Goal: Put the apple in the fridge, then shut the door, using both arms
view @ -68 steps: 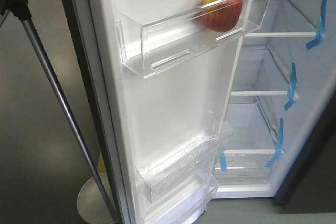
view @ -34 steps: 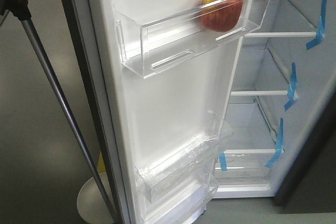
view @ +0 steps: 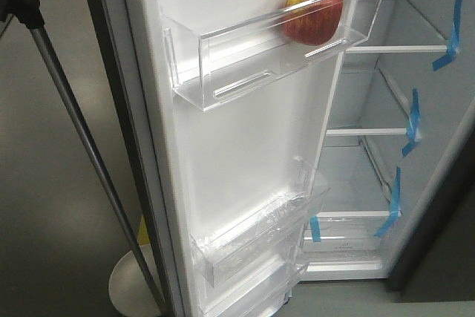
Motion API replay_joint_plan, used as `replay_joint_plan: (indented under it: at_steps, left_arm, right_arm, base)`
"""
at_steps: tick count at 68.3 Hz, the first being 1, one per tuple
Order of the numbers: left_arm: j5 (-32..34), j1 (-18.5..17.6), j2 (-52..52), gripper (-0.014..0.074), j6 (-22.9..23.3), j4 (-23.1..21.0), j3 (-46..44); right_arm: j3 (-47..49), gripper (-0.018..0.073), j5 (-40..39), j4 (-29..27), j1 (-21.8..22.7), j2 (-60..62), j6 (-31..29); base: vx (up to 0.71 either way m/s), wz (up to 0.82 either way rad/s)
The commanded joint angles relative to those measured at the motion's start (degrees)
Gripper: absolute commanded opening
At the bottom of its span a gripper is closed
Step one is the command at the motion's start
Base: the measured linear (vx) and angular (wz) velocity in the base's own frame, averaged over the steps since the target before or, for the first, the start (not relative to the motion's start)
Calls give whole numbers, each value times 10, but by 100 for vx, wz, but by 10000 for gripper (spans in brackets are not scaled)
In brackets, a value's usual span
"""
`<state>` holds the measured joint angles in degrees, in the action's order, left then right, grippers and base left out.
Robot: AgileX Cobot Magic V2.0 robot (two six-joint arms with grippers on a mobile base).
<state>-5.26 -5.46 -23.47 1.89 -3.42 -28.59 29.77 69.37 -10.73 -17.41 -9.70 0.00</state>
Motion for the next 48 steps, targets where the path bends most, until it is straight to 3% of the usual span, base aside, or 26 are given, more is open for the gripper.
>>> replay_joint_plan:
  at_steps: [1,21,30,48]
  left_arm:
    - [-29,-2,-68,-6,-8,-4,-51]
    - [-221,-2,-266,-6,-13,-4,-144]
    - [-275,-2,-350,-6,-13,-4,-165]
    - [-262,-2,-476,-6,-12,-5,-205]
  right_arm:
    - [13,583,-26,-4,2,-8,0]
    - [13,583,-25,-4,2,-8,0]
    - [13,583,-25,-4,2,-8,0]
    - [13,583,-25,-4,2,-8,0]
  base:
    - [0,0]
    - [0,0]
    - [0,0]
    - [0,0]
